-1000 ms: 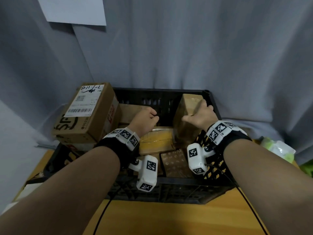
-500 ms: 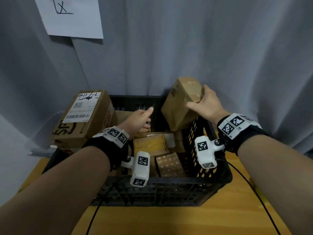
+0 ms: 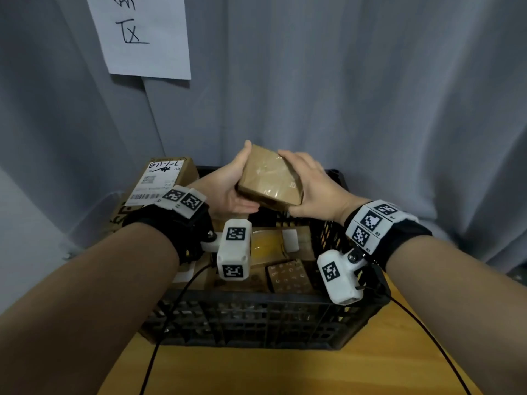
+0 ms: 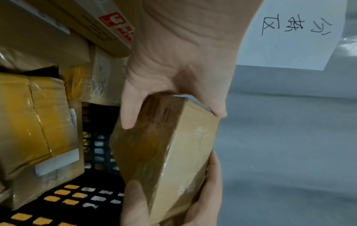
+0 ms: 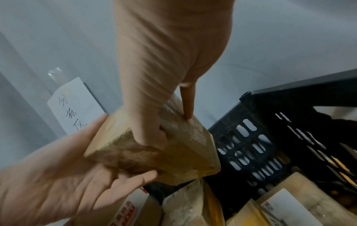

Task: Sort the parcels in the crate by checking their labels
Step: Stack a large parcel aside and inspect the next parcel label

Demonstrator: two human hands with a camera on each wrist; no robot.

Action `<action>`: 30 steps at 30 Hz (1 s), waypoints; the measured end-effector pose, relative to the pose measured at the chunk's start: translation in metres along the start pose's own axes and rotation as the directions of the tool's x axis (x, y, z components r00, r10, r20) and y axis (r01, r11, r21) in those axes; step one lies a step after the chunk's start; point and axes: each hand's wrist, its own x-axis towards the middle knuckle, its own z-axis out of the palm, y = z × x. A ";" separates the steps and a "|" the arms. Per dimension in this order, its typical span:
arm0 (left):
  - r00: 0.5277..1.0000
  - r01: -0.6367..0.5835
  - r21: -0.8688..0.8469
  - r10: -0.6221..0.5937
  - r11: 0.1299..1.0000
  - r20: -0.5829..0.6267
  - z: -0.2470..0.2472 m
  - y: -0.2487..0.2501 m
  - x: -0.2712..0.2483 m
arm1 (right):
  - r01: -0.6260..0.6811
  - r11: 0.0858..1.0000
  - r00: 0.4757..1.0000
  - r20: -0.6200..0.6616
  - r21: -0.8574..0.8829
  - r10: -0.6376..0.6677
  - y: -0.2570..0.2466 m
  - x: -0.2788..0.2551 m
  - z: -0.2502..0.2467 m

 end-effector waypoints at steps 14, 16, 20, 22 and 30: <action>0.982 -0.186 -0.087 0.182 0.979 -0.056 -0.028 -0.014 -0.013 | -0.151 0.868 0.953 -0.162 0.473 0.254 -0.021 -0.007 -0.004; 0.958 -0.288 -0.106 0.285 0.952 -0.046 -0.029 -0.016 -0.017 | -0.266 0.752 0.892 -0.141 0.603 0.429 -0.016 -0.003 -0.004; 0.904 -0.417 -0.145 0.426 0.897 0.036 -0.026 -0.017 -0.023 | -0.431 0.446 0.832 0.153 0.785 0.534 -0.014 0.001 0.000; 0.891 -0.441 -0.158 0.452 0.884 0.043 -0.026 -0.017 -0.025 | -0.411 0.376 0.842 0.188 0.830 0.506 -0.018 0.000 0.002; 0.796 -0.580 0.507 0.576 0.637 0.187 -0.026 -0.005 -0.034 | -0.298 0.510 0.862 -0.002 0.807 0.508 -0.002 -0.012 -0.010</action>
